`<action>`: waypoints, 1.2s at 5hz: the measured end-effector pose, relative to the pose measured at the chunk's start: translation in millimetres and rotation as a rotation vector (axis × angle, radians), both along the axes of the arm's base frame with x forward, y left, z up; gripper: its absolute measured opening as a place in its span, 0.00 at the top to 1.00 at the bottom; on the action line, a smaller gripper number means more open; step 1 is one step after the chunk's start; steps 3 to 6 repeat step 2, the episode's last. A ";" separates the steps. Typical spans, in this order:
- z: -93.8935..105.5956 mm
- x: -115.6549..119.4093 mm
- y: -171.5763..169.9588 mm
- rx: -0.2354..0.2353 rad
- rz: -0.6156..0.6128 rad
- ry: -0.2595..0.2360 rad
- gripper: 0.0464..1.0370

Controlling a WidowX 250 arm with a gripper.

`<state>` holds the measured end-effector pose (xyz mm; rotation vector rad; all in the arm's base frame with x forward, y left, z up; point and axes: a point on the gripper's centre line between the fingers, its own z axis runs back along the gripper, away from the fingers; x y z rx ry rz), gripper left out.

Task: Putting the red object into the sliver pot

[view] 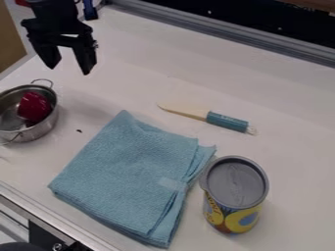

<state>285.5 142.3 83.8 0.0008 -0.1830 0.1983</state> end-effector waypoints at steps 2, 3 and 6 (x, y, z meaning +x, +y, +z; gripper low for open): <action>0.6 35.5 -77.4 -0.007 0.065 -0.044 0.04; 0.6 35.5 -77.4 -0.007 0.065 -0.044 0.04; 0.6 35.5 -77.4 -0.007 0.065 -0.044 0.04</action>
